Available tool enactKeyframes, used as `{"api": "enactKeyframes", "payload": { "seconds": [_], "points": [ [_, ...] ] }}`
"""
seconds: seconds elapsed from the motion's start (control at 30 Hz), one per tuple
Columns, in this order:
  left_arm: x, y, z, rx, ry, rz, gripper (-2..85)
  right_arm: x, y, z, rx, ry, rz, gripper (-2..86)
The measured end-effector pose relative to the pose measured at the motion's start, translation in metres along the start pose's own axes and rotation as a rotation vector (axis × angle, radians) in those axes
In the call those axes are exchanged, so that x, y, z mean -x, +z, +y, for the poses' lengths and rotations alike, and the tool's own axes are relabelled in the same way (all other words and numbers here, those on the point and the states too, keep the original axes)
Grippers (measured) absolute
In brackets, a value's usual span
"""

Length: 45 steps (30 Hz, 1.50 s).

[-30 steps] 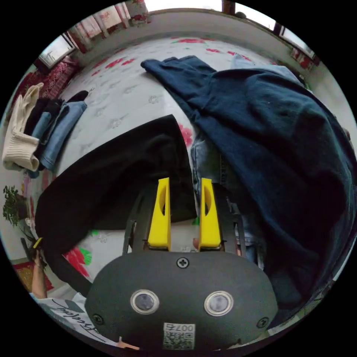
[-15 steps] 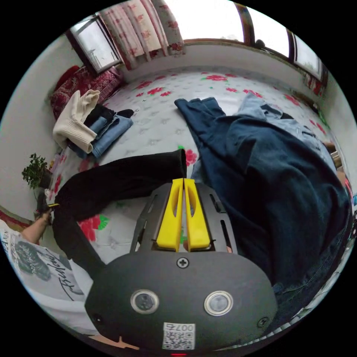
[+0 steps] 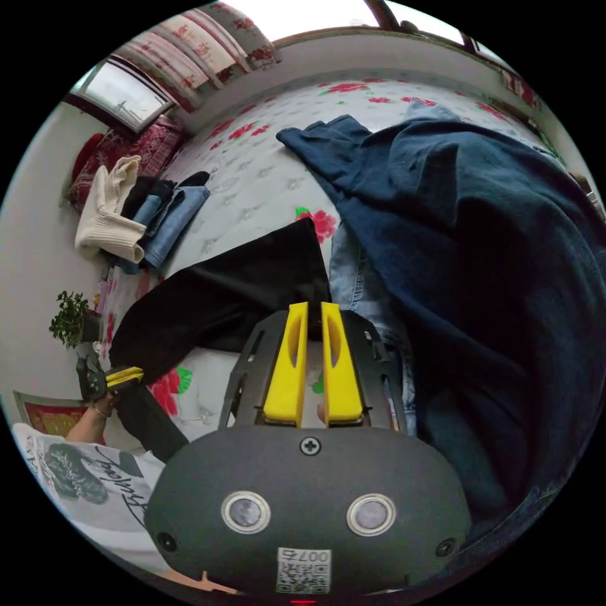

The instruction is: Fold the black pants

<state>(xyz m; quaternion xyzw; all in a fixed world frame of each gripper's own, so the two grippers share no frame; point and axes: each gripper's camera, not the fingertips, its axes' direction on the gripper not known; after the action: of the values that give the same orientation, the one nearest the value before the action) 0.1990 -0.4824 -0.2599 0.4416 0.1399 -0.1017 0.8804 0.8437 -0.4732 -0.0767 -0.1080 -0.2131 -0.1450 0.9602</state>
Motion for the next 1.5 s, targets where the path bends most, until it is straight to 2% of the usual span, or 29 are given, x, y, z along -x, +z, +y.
{"api": "enactKeyframes", "payload": {
  "seconds": [0.23, 0.3, 0.43, 0.53, 0.63, 0.77, 0.87, 0.93, 1.0, 1.13, 1.23, 1.3, 1.33, 1.4, 1.5],
  "points": [
    [0.021, -0.017, 0.011, -0.027, -0.006, 0.095, -0.8, 0.020, 0.039, -0.024, 0.176, -0.058, 0.032, 0.1],
    [0.031, -0.032, 0.021, -0.071, -0.022, 0.118, -0.9, 0.030, 0.025, -0.023, 0.140, -0.137, 0.067, -0.1],
    [0.045, -0.067, 0.046, -0.155, -0.016, 0.160, -0.8, 0.033, -0.050, -0.003, -0.063, -0.238, 0.133, -0.1],
    [0.029, -0.048, 0.040, -0.085, 0.061, 0.188, -0.4, 0.014, -0.065, 0.017, -0.028, -0.187, 0.148, 0.0],
    [0.019, -0.026, 0.024, -0.007, 0.036, 0.191, 1.0, 0.004, -0.046, 0.029, 0.062, -0.117, 0.123, 0.2],
    [0.033, -0.052, 0.020, -0.100, -0.036, 0.222, 4.2, 0.029, -0.028, 0.019, -0.008, -0.144, 0.077, 2.1],
    [0.071, -0.081, 0.034, -0.142, -0.163, 0.070, 6.0, 0.051, -0.008, -0.008, -0.003, -0.205, 0.086, 3.8],
    [0.117, -0.096, 0.048, -0.082, -0.316, -0.190, 6.2, 0.060, 0.007, -0.028, 0.016, -0.221, 0.130, 5.2],
    [0.159, -0.103, 0.061, -0.036, -0.456, -0.320, 6.2, 0.064, 0.024, -0.047, 0.050, -0.219, 0.162, 6.3],
    [0.243, -0.103, 0.085, 0.038, -0.688, -0.292, 9.1, 0.062, 0.062, -0.080, 0.137, -0.189, 0.218, 7.6],
    [0.276, -0.088, 0.084, 0.114, -0.755, -0.253, 11.0, 0.057, 0.086, -0.087, 0.225, -0.171, 0.248, 7.4],
    [0.285, -0.075, 0.077, 0.179, -0.748, -0.211, 9.8, 0.055, 0.085, -0.086, 0.175, -0.154, 0.232, 6.3],
    [0.283, -0.082, 0.074, 0.101, -0.723, -0.205, 7.5, 0.053, 0.086, -0.084, 0.185, -0.136, 0.223, 5.2],
    [0.280, -0.083, 0.065, 0.099, -0.694, -0.199, 2.8, 0.053, 0.087, -0.079, 0.226, -0.160, 0.226, 3.2],
    [0.262, -0.085, 0.045, 0.208, -0.546, -0.330, -0.3, 0.050, 0.071, -0.064, 0.178, -0.159, 0.146, 1.0]
  ]
}}
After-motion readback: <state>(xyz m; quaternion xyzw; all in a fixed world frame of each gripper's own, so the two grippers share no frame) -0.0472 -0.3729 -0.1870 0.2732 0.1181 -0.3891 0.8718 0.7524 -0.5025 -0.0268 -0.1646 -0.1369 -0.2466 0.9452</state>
